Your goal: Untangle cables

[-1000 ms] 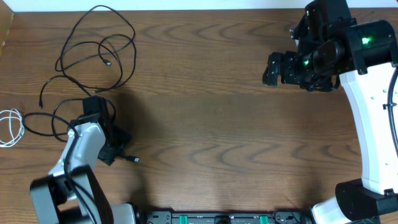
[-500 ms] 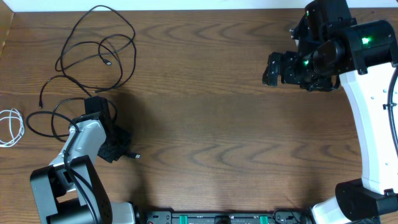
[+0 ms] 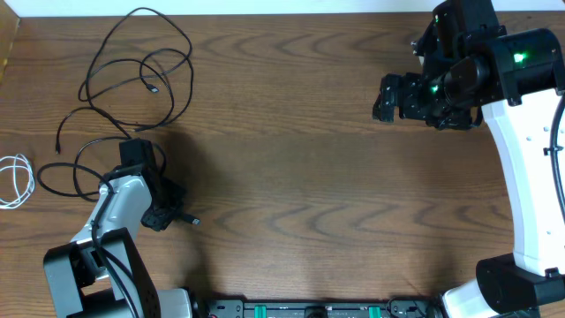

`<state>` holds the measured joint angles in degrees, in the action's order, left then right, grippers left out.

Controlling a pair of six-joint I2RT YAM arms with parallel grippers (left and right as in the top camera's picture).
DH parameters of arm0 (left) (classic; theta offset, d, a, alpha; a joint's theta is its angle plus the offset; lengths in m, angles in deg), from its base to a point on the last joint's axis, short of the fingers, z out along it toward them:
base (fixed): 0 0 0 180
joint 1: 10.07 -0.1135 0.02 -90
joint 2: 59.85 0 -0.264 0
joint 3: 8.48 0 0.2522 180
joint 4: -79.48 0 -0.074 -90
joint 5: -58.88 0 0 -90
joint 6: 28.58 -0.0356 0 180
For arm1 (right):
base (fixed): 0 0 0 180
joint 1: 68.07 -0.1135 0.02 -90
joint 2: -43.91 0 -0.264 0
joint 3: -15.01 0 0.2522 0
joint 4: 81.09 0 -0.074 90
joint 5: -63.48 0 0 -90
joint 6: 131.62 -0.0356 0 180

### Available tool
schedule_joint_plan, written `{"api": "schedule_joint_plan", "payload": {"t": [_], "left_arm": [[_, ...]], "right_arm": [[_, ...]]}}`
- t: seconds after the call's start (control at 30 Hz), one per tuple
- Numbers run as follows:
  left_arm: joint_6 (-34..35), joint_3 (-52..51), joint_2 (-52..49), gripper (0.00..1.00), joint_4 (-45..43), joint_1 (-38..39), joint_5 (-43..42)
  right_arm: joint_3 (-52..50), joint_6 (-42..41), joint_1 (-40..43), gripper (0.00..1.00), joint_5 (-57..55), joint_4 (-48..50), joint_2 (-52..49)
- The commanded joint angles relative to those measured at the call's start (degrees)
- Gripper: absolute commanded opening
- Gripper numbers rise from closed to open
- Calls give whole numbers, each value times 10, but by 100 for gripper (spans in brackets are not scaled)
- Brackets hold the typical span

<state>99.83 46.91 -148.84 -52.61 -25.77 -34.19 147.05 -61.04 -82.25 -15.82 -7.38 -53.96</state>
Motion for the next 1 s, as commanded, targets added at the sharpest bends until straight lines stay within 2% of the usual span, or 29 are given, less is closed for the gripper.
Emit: {"api": "schedule_joint_plan", "payload": {"t": [0.0,0.1,0.33,0.5,0.77,0.97], "left_arm": [[-45,-25,-33,8,0,-2,7],[-82,12,-23,8,37,-2,9],[-82,122,9,7,136,-2,95],[-103,171,22,7,140,-2,133],[-90,190,21,7,73,-17,301],[-78,189,21,7,-19,-71,310]], "right_arm": [[1,6,-4,99,-2,0,5],[1,6,-4,99,-2,0,5],[1,6,-4,99,-2,0,6],[1,6,-4,99,-2,-1,5],[1,6,-4,99,-2,0,5],[1,6,-4,99,-2,0,5]]}}
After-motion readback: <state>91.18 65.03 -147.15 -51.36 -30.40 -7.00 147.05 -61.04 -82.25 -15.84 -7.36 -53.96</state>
